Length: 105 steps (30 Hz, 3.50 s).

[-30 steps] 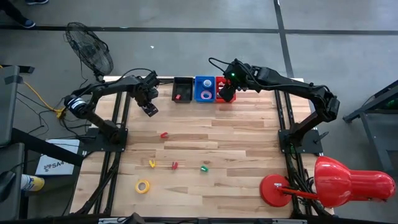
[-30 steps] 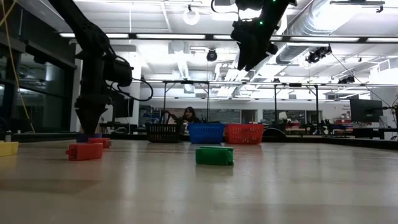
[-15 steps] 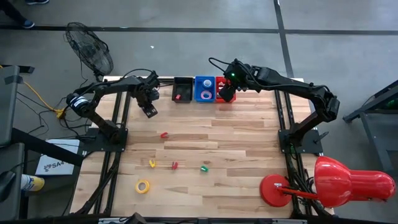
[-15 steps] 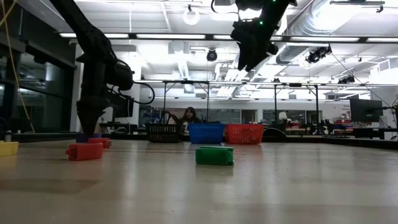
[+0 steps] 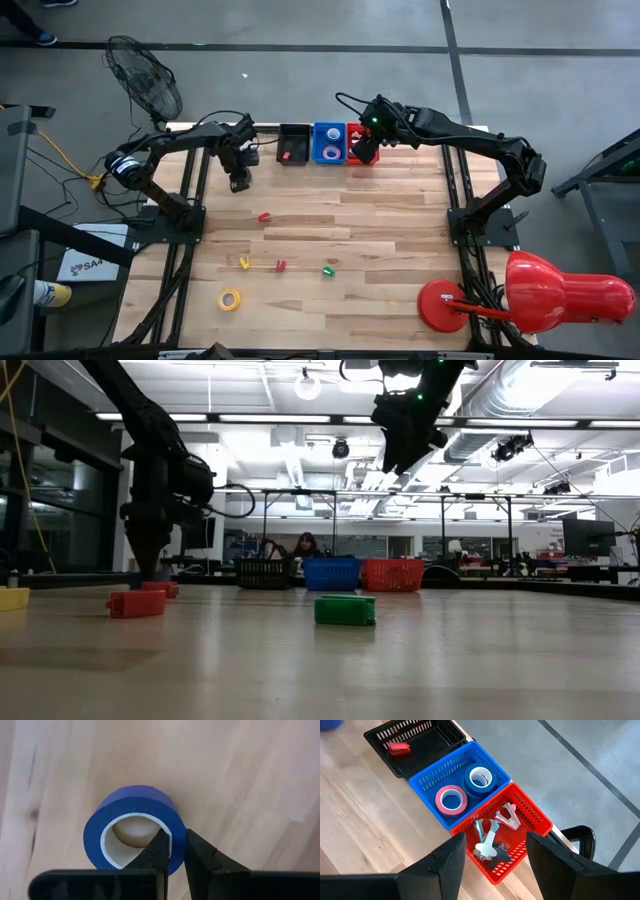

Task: Pick and place Stapler, Stapler remover, tape
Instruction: Put the dark blue tape into the blue bin

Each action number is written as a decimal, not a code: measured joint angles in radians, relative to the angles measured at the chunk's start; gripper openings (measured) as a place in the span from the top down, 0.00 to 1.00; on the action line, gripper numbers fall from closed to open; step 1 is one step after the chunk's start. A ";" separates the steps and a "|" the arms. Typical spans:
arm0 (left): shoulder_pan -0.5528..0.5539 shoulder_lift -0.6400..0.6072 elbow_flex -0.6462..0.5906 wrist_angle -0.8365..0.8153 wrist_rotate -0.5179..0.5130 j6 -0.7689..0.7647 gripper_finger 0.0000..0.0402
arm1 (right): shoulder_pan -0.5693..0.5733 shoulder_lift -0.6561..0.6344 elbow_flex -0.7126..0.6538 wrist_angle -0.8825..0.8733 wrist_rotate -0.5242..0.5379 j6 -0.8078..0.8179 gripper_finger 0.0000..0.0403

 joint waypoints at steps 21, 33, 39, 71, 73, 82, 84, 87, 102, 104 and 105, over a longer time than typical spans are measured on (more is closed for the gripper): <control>-0.202 -0.096 0.278 0.224 -0.030 0.054 0.93 | 0.000 0.000 0.000 0.002 0.000 -0.008 0.50; -0.257 0.051 0.297 0.562 0.056 -0.129 0.93 | 0.000 0.000 0.000 0.009 -0.001 -0.008 0.50; -0.254 0.144 0.330 0.604 0.095 -0.222 0.93 | 0.000 0.000 0.000 0.009 -0.002 -0.009 0.50; -0.326 0.632 0.988 0.096 0.061 0.007 0.93 | 0.000 0.000 0.000 0.000 0.005 -0.026 0.50; -0.326 0.632 0.987 0.097 0.043 0.006 0.93 | 0.000 0.000 0.000 0.000 0.005 -0.026 0.50; -0.326 0.641 0.988 0.138 0.034 -0.018 0.93 | 0.000 0.000 0.000 0.000 0.005 -0.025 0.50; -0.326 0.652 0.987 0.122 0.051 -0.038 0.93 | 0.000 0.000 0.000 0.000 0.005 -0.024 0.50; -0.326 0.669 0.991 0.127 0.066 -0.054 0.93 | 0.000 0.000 0.000 0.000 0.005 -0.024 0.50; -0.326 0.674 0.994 0.130 0.038 -0.072 0.87 | 0.000 0.000 0.000 -0.006 0.009 -0.026 0.50; -0.326 0.674 0.994 0.132 0.039 -0.068 0.86 | 0.000 0.000 0.000 -0.006 0.008 -0.026 0.50; -0.326 0.674 0.994 0.134 0.041 -0.067 0.86 | 0.000 0.000 0.000 -0.006 0.008 -0.026 0.50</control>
